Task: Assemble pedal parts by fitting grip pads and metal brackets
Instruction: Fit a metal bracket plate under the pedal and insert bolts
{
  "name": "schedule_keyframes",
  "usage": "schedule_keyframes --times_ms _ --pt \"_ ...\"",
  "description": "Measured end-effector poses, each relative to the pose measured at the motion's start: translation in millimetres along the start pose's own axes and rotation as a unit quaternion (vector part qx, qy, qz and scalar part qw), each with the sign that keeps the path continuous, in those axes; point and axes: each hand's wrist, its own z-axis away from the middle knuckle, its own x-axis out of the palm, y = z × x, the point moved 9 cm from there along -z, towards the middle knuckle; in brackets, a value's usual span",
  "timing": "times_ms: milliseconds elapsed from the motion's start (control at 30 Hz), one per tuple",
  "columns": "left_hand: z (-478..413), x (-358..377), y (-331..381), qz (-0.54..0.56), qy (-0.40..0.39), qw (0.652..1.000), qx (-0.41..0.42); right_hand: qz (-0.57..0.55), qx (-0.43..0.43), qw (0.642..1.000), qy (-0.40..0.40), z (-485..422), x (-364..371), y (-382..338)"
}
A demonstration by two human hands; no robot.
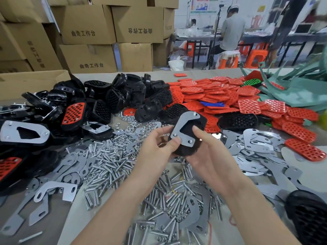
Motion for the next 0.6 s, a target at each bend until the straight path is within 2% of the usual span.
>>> schedule_keyframes --times_ms 67,133,233,300,400,500,533,600 --pt "4.7 0.7 11.6 -0.201 0.013 0.977 0.073 -0.026 0.008 1.000 0.002 -0.2 -5.2 0.9" --pt "10.3 4.3 21.4 -0.330 0.014 0.936 0.124 -0.034 0.009 0.999 0.014 0.1 -10.9 0.4" --pt "9.6 -11.2 35.6 -0.384 0.050 0.911 0.144 -0.049 0.011 0.998 0.041 -0.3 -17.9 1.0" --pt "6.6 -38.6 50.7 -0.413 0.118 0.889 0.157 -0.062 0.010 0.996 0.056 -0.6 -20.7 0.8" --pt "-0.5 -83.5 53.2 -0.533 0.189 0.818 0.108 -0.069 0.011 0.995 0.065 -0.7 -20.0 1.8" --pt "-7.6 -98.2 30.8 -0.651 0.153 0.743 0.008 -0.073 0.014 0.995 0.070 -0.8 -19.2 2.5" --pt "-8.6 -96.4 26.0 -0.668 0.140 0.731 0.001 -0.072 0.013 0.995 0.071 -0.9 -19.3 2.4" --pt "-10.6 -93.0 23.2 -0.672 0.130 0.729 0.007 -0.065 0.011 0.995 0.072 -1.4 -18.9 2.5"
